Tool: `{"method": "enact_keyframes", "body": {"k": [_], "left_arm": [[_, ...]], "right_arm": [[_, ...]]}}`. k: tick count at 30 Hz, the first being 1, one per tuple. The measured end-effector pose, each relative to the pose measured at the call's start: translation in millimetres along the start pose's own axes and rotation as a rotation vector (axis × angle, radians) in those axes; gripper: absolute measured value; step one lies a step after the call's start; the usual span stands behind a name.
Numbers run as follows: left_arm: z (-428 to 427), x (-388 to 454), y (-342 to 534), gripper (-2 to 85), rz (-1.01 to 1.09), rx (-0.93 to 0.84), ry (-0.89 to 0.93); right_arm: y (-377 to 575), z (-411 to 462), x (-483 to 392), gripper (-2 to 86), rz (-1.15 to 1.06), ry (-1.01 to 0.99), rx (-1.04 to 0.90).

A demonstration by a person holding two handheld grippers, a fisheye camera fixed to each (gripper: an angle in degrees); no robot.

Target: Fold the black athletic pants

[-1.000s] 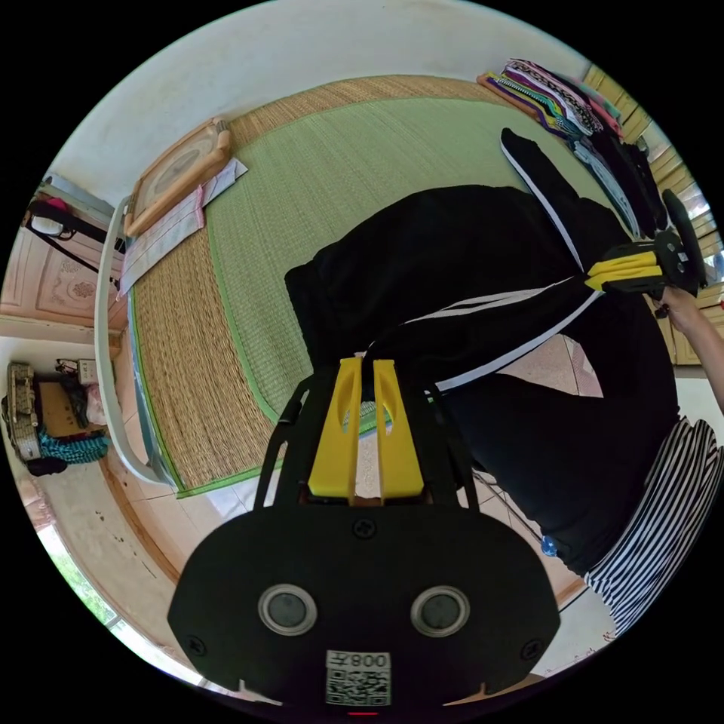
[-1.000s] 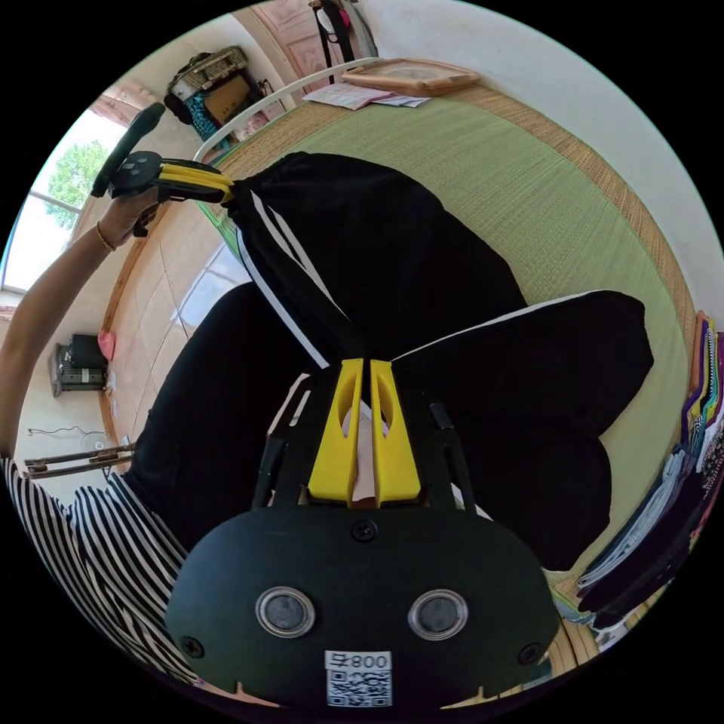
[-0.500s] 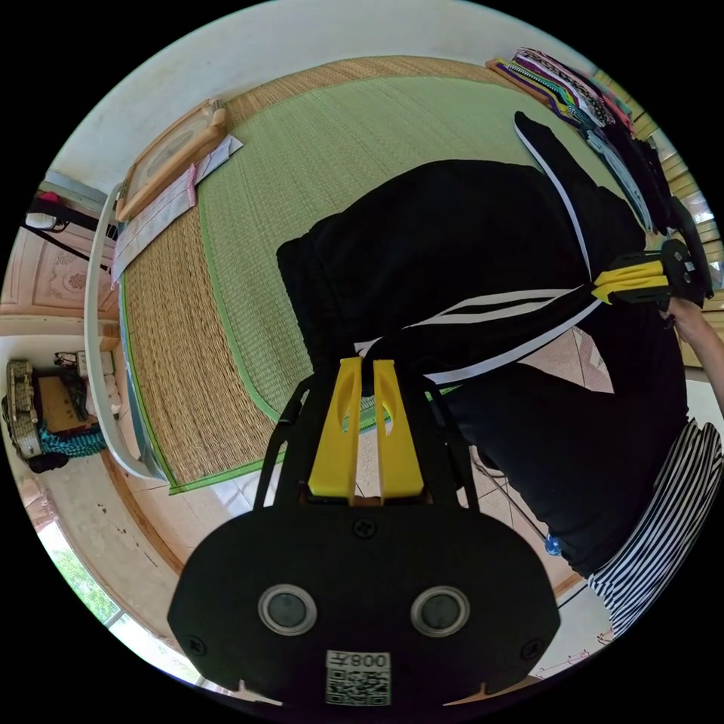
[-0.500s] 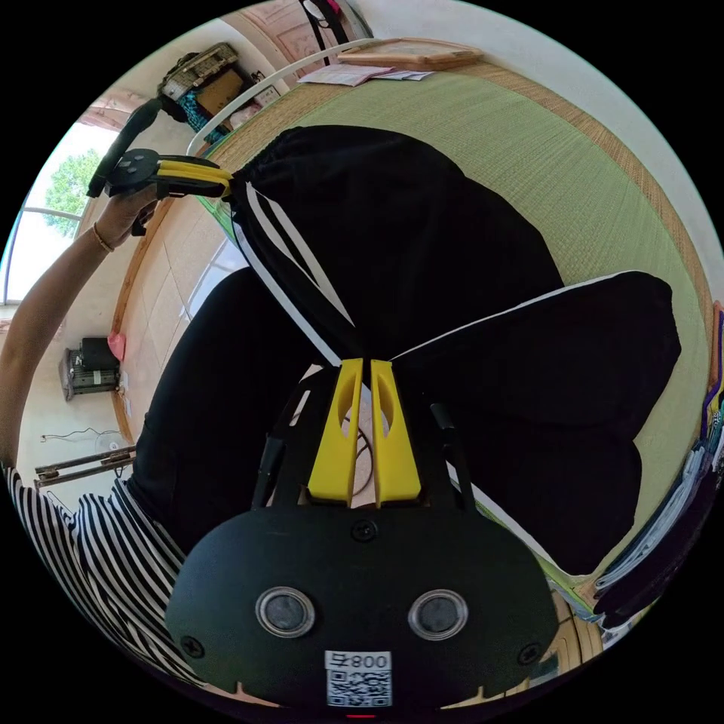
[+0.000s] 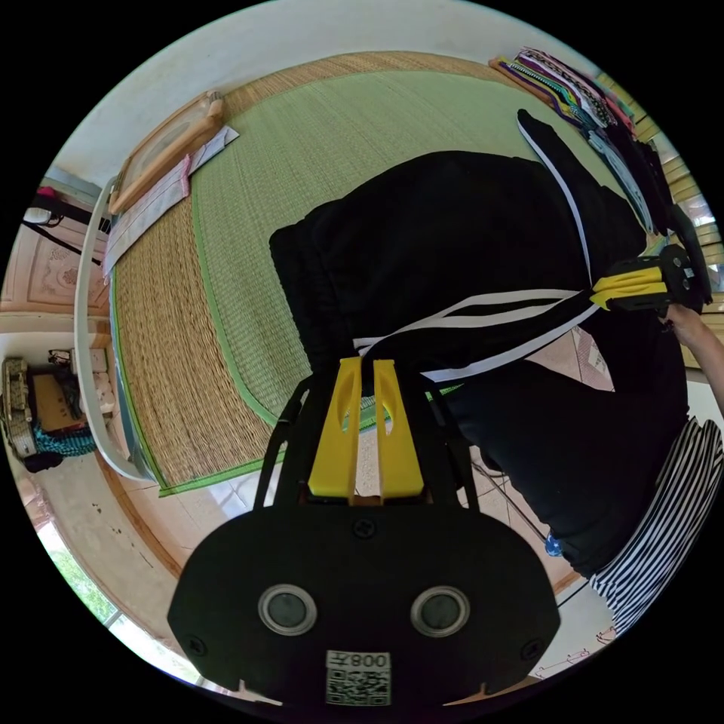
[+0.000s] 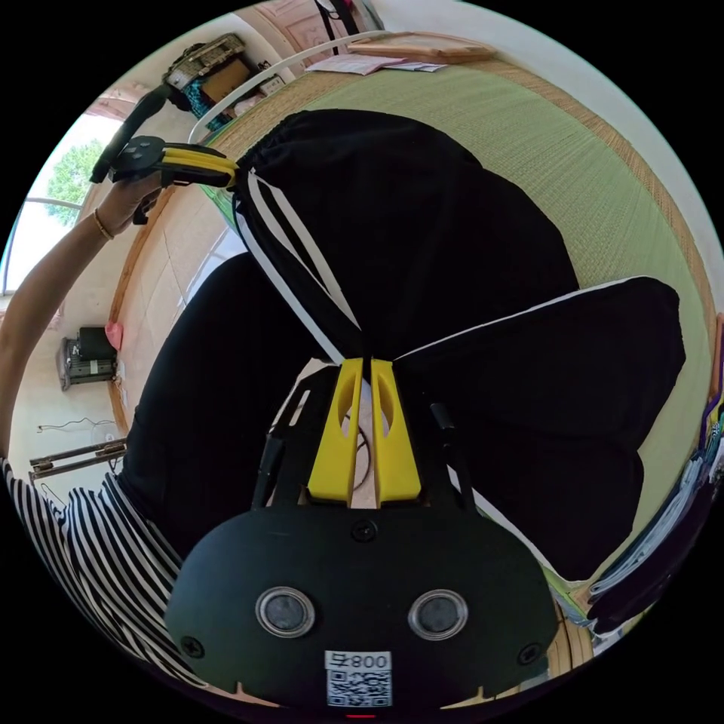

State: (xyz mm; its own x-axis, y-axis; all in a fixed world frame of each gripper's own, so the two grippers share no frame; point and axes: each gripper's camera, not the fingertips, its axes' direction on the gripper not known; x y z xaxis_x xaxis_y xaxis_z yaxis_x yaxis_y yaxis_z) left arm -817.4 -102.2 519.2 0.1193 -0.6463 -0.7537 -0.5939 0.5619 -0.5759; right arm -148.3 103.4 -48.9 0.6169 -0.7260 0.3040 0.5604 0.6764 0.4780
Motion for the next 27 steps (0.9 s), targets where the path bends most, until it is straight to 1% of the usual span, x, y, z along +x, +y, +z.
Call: {"method": "enact_keyframes", "body": {"k": [7,10,16,22,27], "left_arm": [[20,-20,13,1.4,-0.018,0.013,0.025],[28,-30,19,1.4,-0.033,0.017,0.062],[37,-55,37,2.6,-0.060,0.069,0.153],[45,-71,56,4.5,-0.071,0.129,0.152],[58,-87,72,4.6,-0.128,0.187,0.179]], "right_arm": [[15,10,-9,2.3,-0.044,0.036,-0.009],[20,15,-12,2.3,-0.049,0.055,-0.008],[32,21,-12,2.3,-0.040,0.062,0.001],[42,24,-9,2.4,-0.026,0.057,0.007],[49,24,-5,2.4,-0.024,0.059,0.010]]}}
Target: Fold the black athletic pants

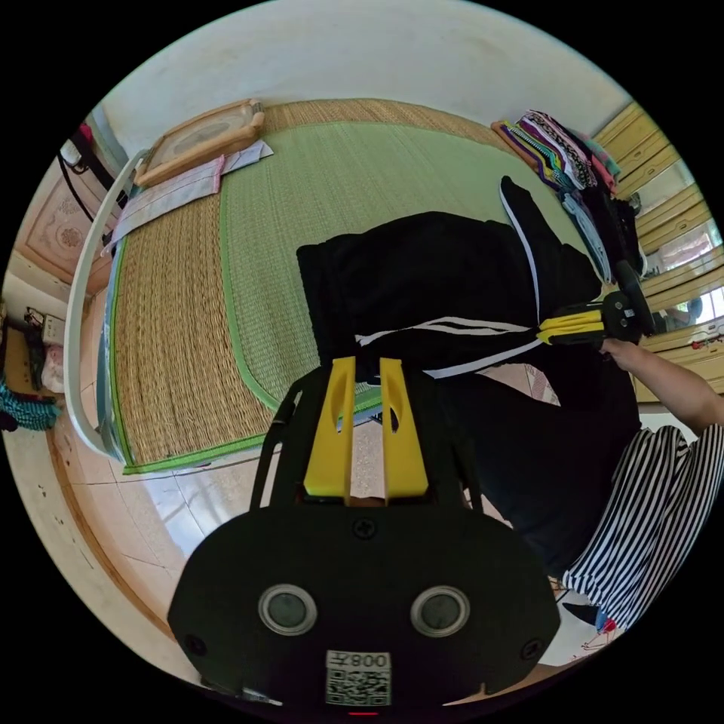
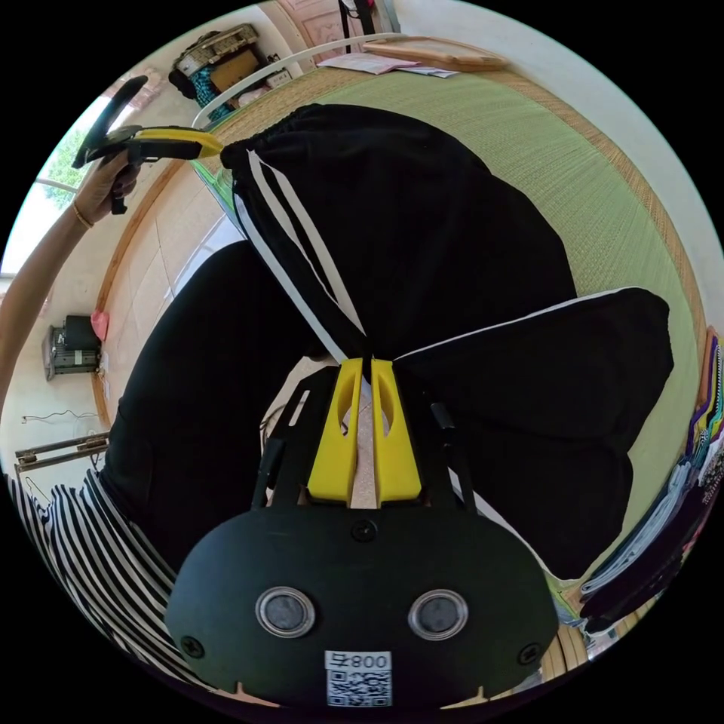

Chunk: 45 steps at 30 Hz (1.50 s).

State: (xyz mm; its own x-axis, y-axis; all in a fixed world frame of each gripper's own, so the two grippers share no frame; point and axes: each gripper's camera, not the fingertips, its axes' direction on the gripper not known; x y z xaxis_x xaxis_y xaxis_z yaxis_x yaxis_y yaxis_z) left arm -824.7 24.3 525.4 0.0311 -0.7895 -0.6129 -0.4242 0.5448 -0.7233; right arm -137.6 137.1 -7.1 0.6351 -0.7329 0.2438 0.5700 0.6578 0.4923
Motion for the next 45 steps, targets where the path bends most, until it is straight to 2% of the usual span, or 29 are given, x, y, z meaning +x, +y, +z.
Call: {"method": "enact_keyframes", "body": {"k": [6,10,15,19,24,34,37,41,45], "left_arm": [[12,-24,16,2.9,-0.094,0.115,0.149],[36,-2,7,1.7,-0.005,0.159,0.305],[83,25,-9,0.5,0.026,0.074,0.271],[125,24,-11,0.3,0.010,-0.077,0.194],[142,20,-13,0.1,-0.028,-0.054,0.213],[161,69,-46,0.1,0.081,0.114,0.297],[186,84,-63,0.1,0.086,0.079,0.331],[228,102,-81,0.1,0.098,-0.083,0.285],[242,113,-92,0.1,0.132,-0.109,0.241]], "right_arm": [[9,-1,10,2.4,0.018,-0.019,0.006],[15,-3,17,2.3,0.027,-0.028,0.009],[22,-8,29,2.4,0.048,-0.048,0.012],[29,-15,42,2.5,0.074,-0.084,0.024],[40,-24,61,2.5,0.120,-0.145,0.052],[60,-45,92,2.6,0.155,-0.196,0.095],[66,-53,99,2.6,0.155,-0.193,0.105],[72,-57,111,2.6,0.184,-0.220,0.107],[79,-64,124,2.4,0.216,-0.269,0.136]]}}
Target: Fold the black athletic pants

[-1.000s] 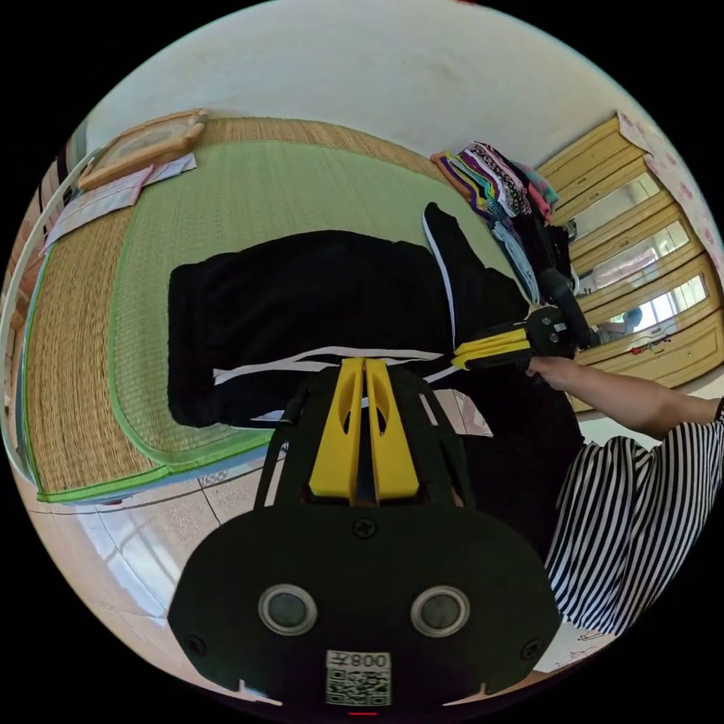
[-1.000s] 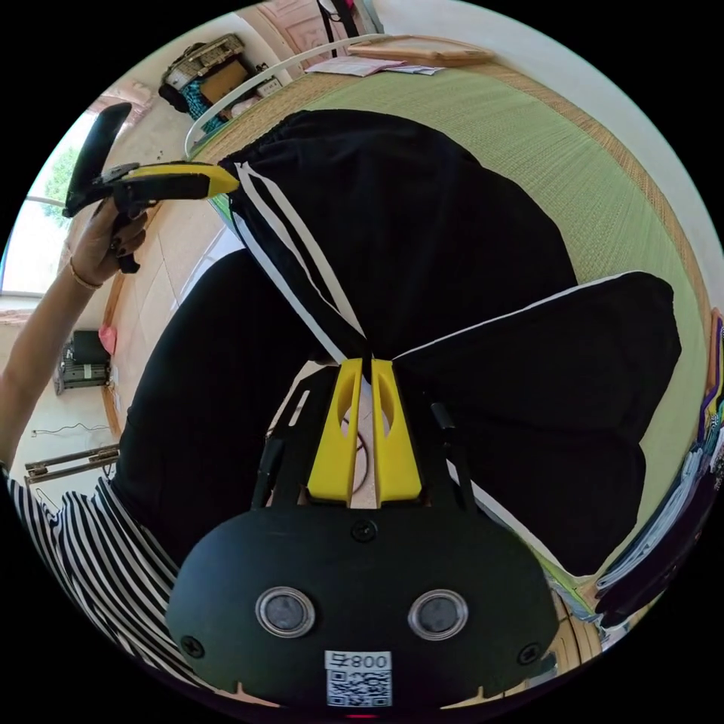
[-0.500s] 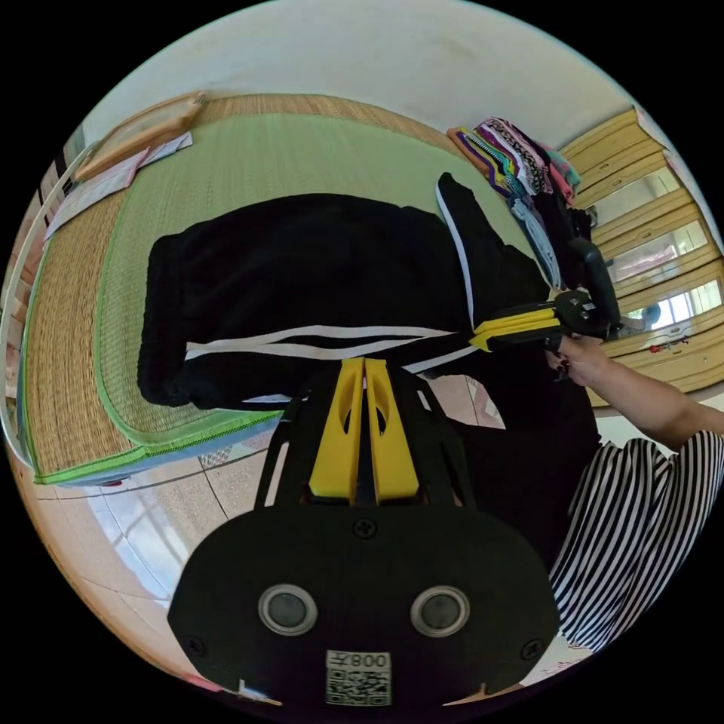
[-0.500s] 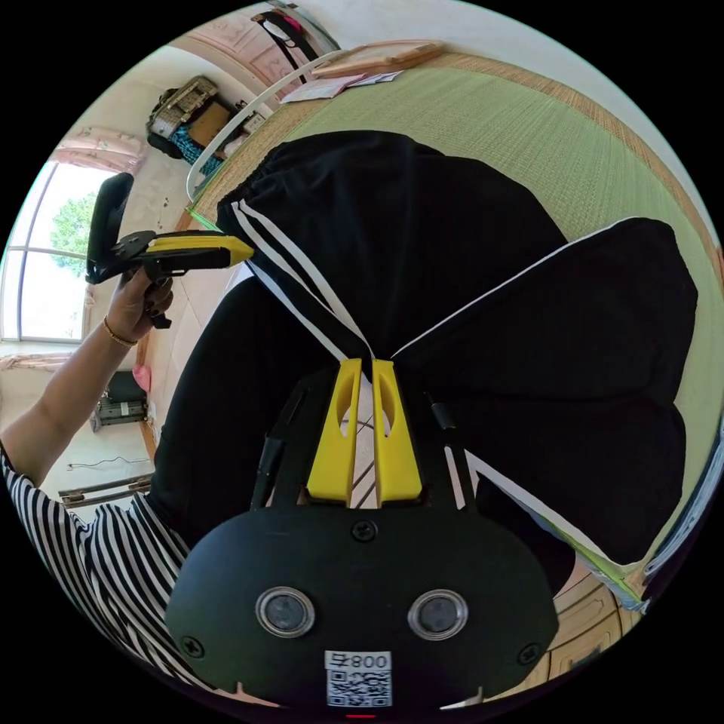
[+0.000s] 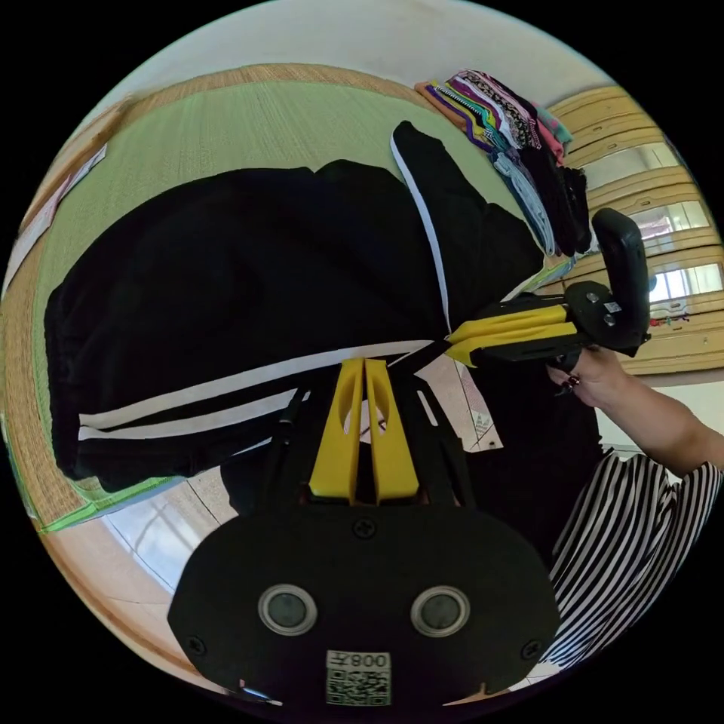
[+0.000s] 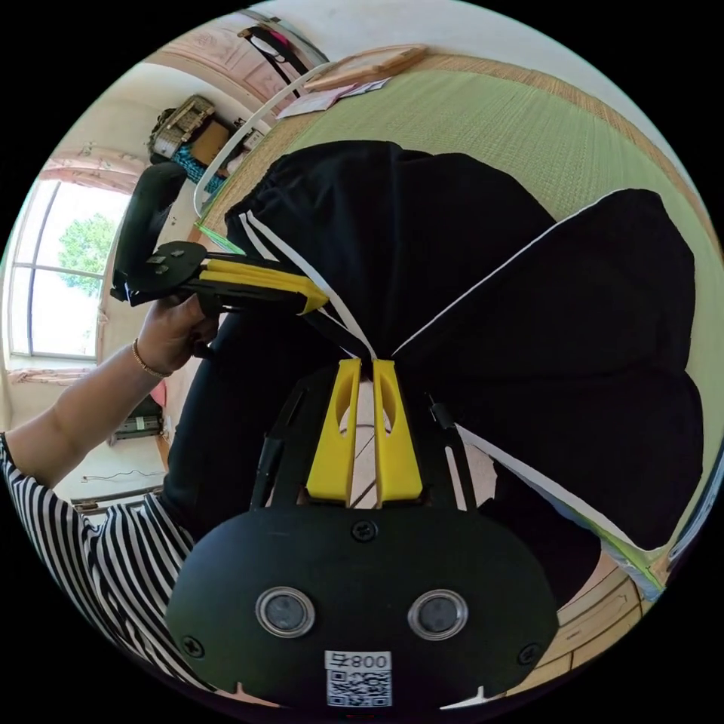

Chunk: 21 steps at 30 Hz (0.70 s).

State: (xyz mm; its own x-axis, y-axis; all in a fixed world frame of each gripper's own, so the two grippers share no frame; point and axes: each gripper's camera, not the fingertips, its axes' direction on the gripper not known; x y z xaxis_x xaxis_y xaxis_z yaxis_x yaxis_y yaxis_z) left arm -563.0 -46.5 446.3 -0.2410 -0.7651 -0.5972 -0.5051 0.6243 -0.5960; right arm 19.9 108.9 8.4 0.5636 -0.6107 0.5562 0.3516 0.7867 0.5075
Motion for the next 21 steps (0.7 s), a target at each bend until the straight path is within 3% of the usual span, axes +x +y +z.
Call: {"method": "enact_keyframes", "body": {"k": [6,13,21], "left_arm": [[21,3,-20,0.1,0.005,-0.006,-0.020],[35,13,-45,0.1,0.018,0.017,-0.039],[46,32,-88,0.3,0.072,0.077,0.038]], "right_arm": [[11,-34,26,0.9,0.052,-0.139,0.076],[4,-74,70,0.1,0.176,-0.137,0.179],[-27,-66,82,0.2,0.201,-0.024,0.061]]}}
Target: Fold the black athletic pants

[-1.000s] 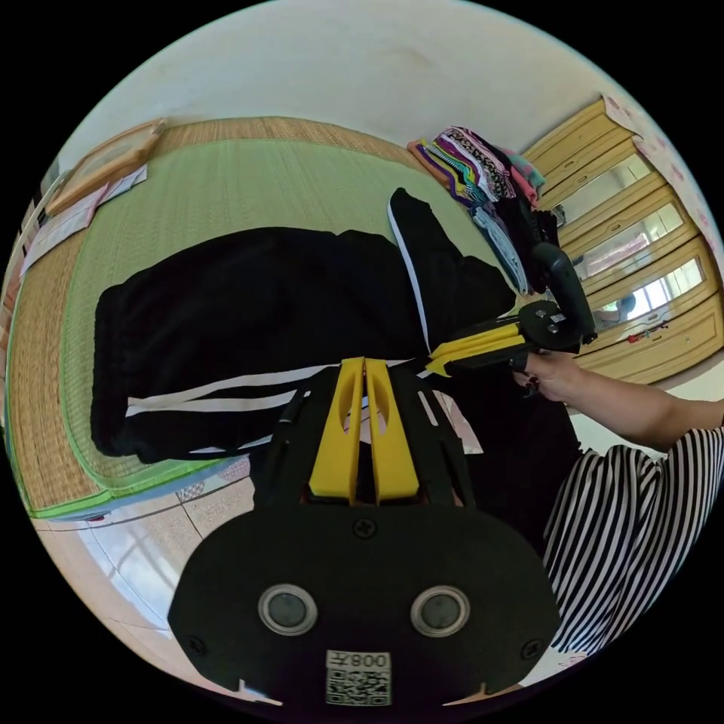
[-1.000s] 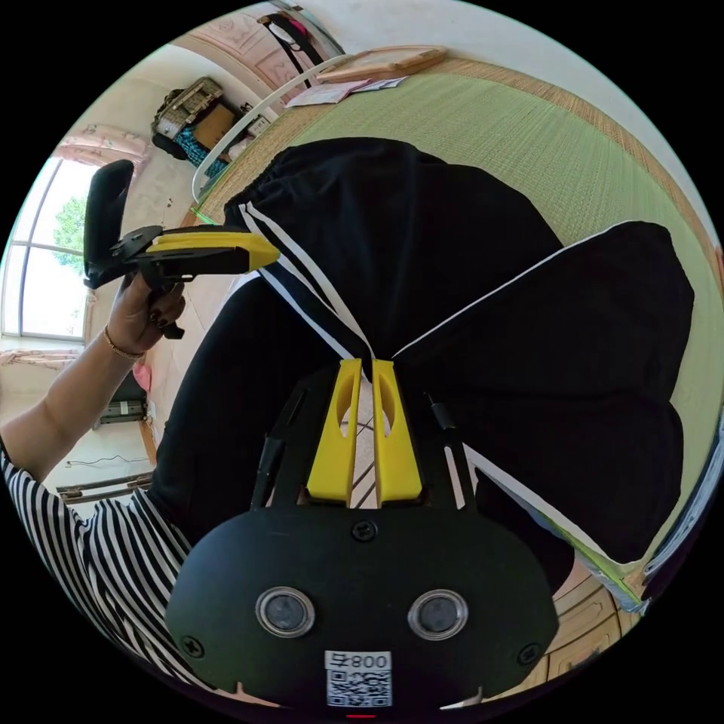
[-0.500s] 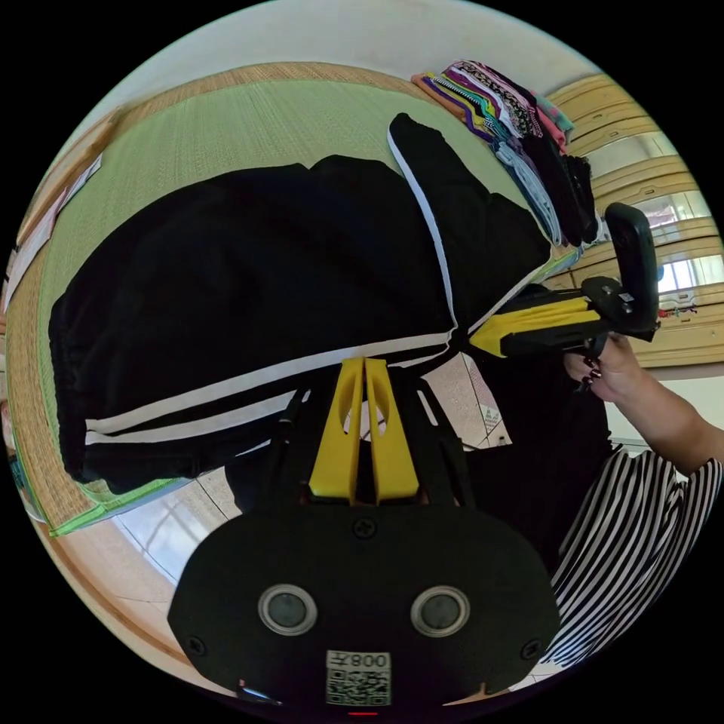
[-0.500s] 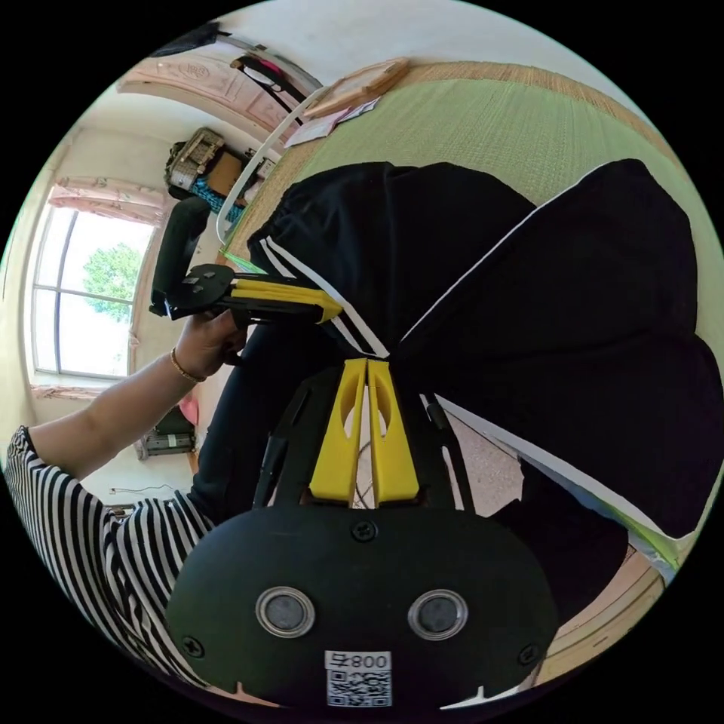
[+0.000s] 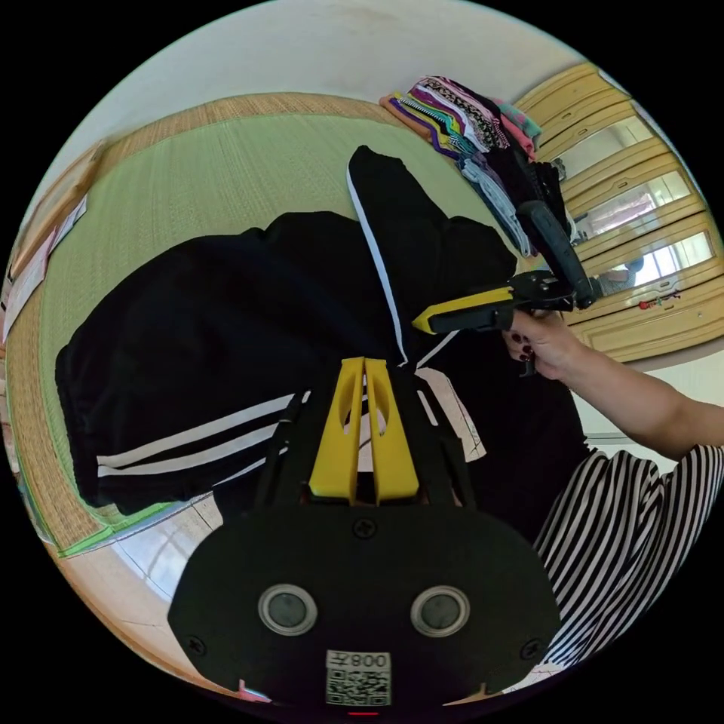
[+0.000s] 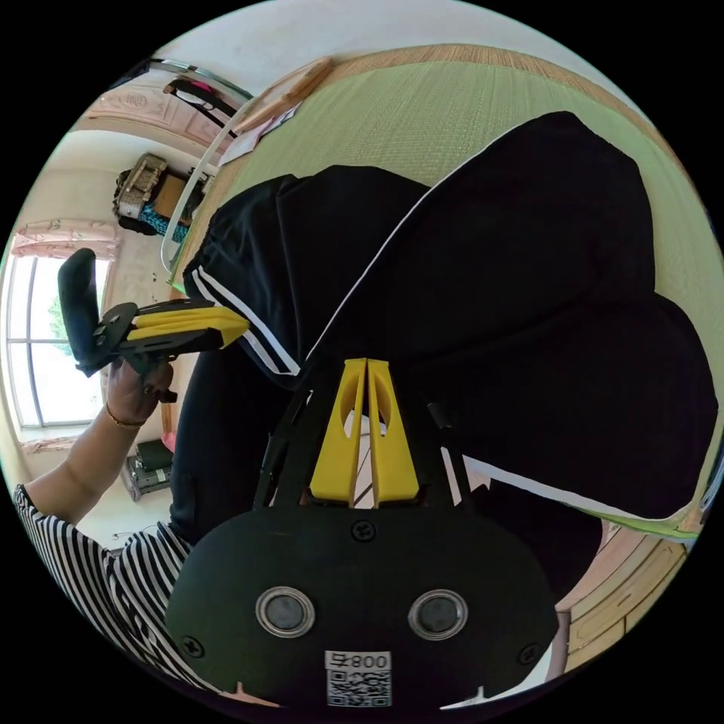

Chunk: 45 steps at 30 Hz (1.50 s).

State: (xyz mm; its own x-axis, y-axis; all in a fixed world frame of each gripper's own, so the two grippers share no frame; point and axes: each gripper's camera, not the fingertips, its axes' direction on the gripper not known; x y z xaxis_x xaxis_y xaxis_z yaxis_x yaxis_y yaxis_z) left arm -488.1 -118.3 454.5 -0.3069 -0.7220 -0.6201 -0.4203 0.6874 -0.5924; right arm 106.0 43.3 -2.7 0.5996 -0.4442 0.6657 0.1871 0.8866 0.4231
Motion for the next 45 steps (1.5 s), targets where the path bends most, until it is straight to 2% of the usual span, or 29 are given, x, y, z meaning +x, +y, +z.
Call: {"method": "enact_keyframes", "body": {"k": [4,9,15,26,34,45], "left_arm": [[25,-4,-26,1.1,-0.022,-0.010,0.076],[50,-13,-50,4.9,-0.071,-0.013,0.163],[75,-15,-81,7.3,-0.088,-0.009,0.222],[127,-1,-131,7.0,-0.056,-0.078,0.252],[158,11,-149,5.1,-0.055,-0.095,0.282],[179,40,-172,2.8,-0.039,-0.077,0.281]], "right_arm": [[-6,-13,1,0.5,0.004,-0.028,0.008],[-24,-51,2,1.7,-0.001,-0.022,0.109],[-88,-91,2,6.2,0.018,0.034,0.161],[-216,-94,-7,7.4,0.084,0.275,0.019],[-252,-74,-14,5.7,0.111,0.425,-0.119],[-237,-113,-12,1.2,0.060,0.380,-0.143]]}}
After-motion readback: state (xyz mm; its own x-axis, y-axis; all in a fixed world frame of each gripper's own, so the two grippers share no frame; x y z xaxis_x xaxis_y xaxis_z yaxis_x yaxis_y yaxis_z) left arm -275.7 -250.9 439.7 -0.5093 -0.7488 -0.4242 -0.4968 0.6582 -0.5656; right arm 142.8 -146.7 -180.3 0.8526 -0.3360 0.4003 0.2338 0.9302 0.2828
